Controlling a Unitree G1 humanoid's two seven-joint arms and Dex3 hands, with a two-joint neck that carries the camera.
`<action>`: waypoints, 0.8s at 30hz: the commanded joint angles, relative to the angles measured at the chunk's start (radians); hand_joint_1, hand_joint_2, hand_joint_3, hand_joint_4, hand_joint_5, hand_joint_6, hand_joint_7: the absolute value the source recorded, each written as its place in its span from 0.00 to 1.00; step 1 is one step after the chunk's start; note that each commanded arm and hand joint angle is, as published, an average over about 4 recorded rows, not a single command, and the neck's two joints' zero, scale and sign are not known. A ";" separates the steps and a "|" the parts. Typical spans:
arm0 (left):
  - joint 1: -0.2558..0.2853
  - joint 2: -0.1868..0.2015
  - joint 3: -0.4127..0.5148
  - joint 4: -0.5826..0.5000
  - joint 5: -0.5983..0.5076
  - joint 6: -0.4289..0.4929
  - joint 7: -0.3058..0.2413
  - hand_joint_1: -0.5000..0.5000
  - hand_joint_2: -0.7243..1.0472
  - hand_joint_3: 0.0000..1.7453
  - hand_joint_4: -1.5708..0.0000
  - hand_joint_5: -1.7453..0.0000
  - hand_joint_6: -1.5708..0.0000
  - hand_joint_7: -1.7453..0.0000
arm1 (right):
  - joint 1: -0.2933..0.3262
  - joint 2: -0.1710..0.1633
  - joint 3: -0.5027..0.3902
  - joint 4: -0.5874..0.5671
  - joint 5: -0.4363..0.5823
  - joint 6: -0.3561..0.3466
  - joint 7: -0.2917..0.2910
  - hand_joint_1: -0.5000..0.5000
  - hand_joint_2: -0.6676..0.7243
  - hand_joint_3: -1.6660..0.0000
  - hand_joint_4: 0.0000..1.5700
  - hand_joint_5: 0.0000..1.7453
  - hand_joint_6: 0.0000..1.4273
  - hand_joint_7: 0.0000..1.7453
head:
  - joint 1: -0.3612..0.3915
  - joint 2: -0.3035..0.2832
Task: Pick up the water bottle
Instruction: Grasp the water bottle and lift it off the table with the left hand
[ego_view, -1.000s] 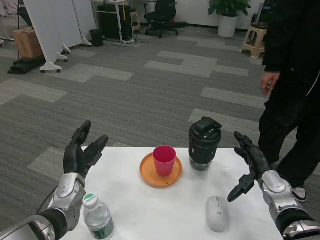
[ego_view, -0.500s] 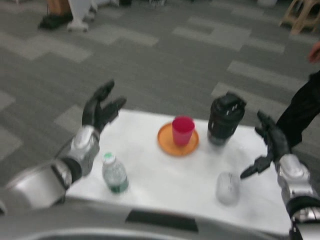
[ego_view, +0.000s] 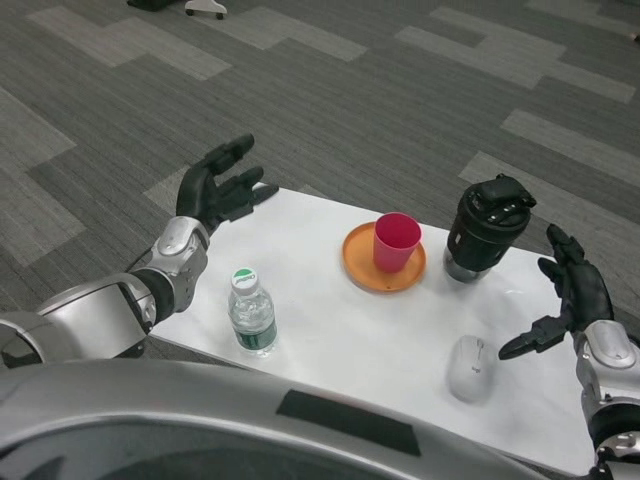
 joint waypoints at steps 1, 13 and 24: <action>0.013 0.012 0.010 0.019 -0.024 0.007 -0.016 1.00 0.36 0.05 0.10 1.00 0.19 1.00 | -0.027 0.000 0.009 0.008 0.006 0.004 -0.002 0.29 0.86 0.90 0.02 0.33 0.00 0.00 | 0.006 0.009; 0.030 0.008 0.031 0.069 -0.040 0.007 -0.018 1.00 0.30 0.05 0.13 1.00 0.22 1.00 | -0.027 0.000 0.011 0.010 0.006 0.004 -0.002 0.29 0.86 0.90 0.02 0.33 0.00 0.00 | 0.013 0.022; 0.073 0.015 0.034 0.102 -0.071 0.007 -0.017 1.00 0.39 0.05 1.00 1.00 0.98 1.00 | -0.027 0.000 0.011 0.011 0.006 0.004 -0.002 0.29 0.86 0.90 0.02 0.33 0.00 0.00 | 0.027 0.031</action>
